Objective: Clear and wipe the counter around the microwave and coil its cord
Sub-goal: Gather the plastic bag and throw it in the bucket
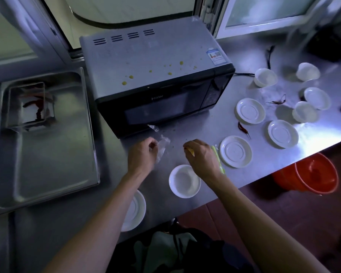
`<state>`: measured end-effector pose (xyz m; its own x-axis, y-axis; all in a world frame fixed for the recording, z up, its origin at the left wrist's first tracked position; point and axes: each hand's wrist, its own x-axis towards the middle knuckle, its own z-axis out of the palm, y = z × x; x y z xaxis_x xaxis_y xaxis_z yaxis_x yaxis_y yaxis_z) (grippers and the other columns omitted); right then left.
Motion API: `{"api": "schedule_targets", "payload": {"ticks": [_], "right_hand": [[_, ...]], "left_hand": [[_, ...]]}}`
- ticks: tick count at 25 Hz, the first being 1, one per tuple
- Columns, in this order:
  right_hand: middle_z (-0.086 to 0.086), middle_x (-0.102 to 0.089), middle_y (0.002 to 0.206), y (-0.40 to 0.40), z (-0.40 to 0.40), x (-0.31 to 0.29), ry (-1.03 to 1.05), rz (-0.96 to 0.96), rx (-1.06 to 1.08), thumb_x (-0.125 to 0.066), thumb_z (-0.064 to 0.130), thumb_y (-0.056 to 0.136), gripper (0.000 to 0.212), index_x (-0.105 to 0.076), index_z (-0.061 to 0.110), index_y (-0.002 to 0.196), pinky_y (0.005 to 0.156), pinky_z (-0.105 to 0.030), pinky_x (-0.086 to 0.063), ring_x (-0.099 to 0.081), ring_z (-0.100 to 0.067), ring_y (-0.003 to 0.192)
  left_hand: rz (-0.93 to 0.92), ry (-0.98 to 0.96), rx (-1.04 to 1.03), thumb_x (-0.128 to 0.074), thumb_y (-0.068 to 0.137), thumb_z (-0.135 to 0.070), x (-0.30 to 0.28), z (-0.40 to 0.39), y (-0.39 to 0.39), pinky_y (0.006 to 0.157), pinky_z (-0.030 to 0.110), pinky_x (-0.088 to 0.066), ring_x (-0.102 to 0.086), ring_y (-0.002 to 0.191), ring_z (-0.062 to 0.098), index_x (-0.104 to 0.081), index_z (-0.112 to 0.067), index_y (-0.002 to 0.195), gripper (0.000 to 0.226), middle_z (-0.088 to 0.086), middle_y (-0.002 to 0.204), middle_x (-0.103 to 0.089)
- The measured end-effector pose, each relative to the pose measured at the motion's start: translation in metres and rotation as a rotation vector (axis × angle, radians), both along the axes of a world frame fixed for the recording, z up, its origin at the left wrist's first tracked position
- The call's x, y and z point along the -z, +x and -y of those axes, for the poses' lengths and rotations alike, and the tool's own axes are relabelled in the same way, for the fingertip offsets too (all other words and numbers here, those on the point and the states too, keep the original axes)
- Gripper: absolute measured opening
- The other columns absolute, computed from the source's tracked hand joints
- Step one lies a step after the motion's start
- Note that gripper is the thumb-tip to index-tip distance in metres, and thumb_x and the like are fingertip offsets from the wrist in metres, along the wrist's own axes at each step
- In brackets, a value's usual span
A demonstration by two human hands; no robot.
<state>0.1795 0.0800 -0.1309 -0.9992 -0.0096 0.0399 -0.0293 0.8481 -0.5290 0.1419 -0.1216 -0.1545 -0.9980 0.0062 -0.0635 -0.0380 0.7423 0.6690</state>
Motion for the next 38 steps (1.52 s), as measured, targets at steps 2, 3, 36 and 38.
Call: {"api": "schedule_targets", "payload": {"ticks": [2, 3, 36, 38], "right_hand": [[-0.008, -0.072, 0.105, 0.012, -0.002, -0.012, 0.022, -0.027, 0.036, -0.062, 0.012, 0.094, 0.016, -0.073, 0.011, 0.106, 0.074, -0.045, -0.055, -0.066, -0.029, 0.089], [-0.007, -0.071, 0.104, 0.018, -0.003, -0.017, 0.036, -0.039, 0.061, -0.062, 0.013, 0.094, 0.015, -0.073, 0.012, 0.105, 0.073, -0.044, -0.054, -0.065, -0.029, 0.089], [-0.001, -0.070, 0.104, 0.331, -0.426, -0.009, -0.069, -0.003, 1.058, -0.063, 0.020, 0.091, 0.016, -0.074, 0.020, 0.102, 0.079, -0.040, -0.053, -0.064, -0.027, 0.098], [0.000, -0.070, 0.103, 0.344, -0.440, -0.006, -0.067, -0.011, 1.115, -0.064, 0.020, 0.091, 0.015, -0.074, 0.020, 0.101, 0.076, -0.037, -0.052, -0.064, -0.025, 0.096]], "left_hand": [[-0.064, -0.026, 0.076, -0.065, 0.087, -0.024, -0.015, -0.001, 0.002, 0.069, 0.035, -0.052, -0.065, 0.077, 0.020, -0.068, -0.022, 0.089, 0.004, -0.005, 0.083, -0.071], [-0.092, -0.034, 0.122, -0.066, 0.087, -0.022, -0.022, -0.003, 0.002, 0.069, 0.036, -0.052, -0.064, 0.078, 0.022, -0.068, -0.021, 0.089, 0.003, -0.003, 0.083, -0.071], [-0.264, -0.167, 1.168, -0.066, 0.088, -0.029, -0.037, -0.553, 0.174, 0.083, 0.042, -0.048, -0.067, 0.092, 0.026, -0.071, -0.022, 0.090, 0.008, -0.002, 0.094, -0.073], [-0.273, -0.180, 1.219, -0.066, 0.089, -0.031, -0.035, -0.579, 0.182, 0.084, 0.042, -0.048, -0.067, 0.092, 0.023, -0.071, -0.023, 0.090, 0.010, -0.003, 0.093, -0.073]]}}
